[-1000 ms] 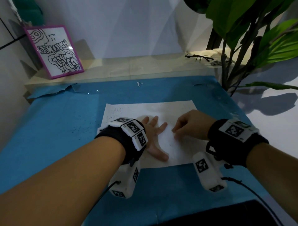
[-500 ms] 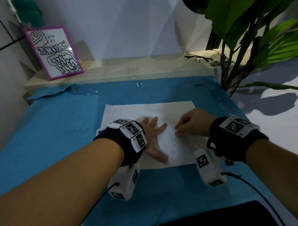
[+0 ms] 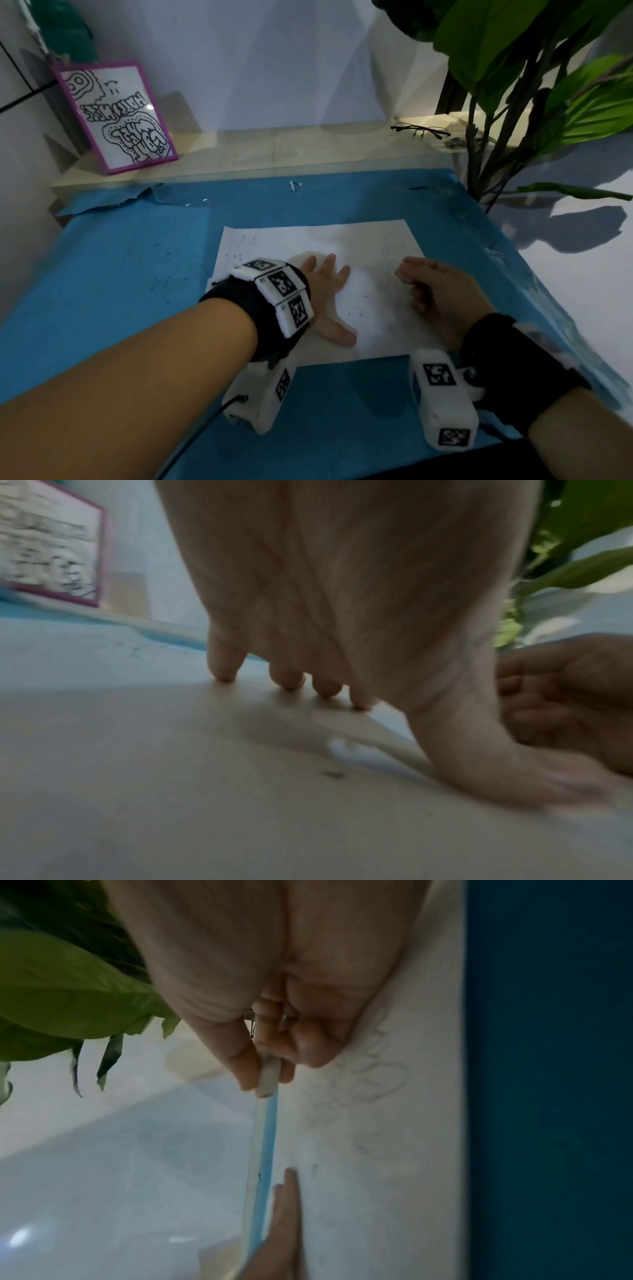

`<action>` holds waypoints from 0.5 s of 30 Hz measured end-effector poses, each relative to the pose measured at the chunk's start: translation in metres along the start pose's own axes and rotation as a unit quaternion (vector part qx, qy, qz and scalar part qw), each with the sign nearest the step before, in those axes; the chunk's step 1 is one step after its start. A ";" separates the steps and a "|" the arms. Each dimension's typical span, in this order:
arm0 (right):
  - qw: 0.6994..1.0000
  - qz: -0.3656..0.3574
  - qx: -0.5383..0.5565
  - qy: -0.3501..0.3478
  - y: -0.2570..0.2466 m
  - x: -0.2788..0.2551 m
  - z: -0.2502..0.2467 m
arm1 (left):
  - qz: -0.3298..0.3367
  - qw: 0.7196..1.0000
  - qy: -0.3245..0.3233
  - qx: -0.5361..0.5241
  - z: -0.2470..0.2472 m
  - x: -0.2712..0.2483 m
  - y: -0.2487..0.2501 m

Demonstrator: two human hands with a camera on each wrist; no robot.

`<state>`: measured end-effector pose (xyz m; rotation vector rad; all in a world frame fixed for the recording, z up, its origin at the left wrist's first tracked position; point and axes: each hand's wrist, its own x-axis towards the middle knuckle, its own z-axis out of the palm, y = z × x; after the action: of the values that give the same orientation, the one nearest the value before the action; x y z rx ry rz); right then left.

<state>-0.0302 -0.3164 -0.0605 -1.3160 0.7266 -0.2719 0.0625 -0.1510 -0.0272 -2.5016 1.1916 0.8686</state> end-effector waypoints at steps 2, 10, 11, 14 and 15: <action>1.000 -0.014 0.023 0.013 0.007 0.000 -0.002 | 0.032 0.999 0.035 0.023 0.008 -0.006 0.016; 0.995 -0.059 -0.075 0.006 0.007 -0.002 0.006 | 0.047 0.992 0.112 0.031 0.017 0.002 0.020; 0.996 -0.056 -0.073 0.003 0.006 -0.003 0.006 | -0.052 0.991 0.116 0.026 0.012 0.009 0.008; 0.995 -0.060 -0.079 0.004 0.005 -0.004 0.006 | -0.090 0.987 0.125 0.047 0.013 0.010 0.013; 0.993 -0.068 -0.093 0.006 0.006 -0.004 0.005 | -0.015 0.989 0.129 0.067 0.017 0.001 0.027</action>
<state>-0.0313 -0.3083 -0.0641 -1.5452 0.6862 -0.3271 0.0352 -0.1615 -0.0399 -2.5705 1.2380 0.4495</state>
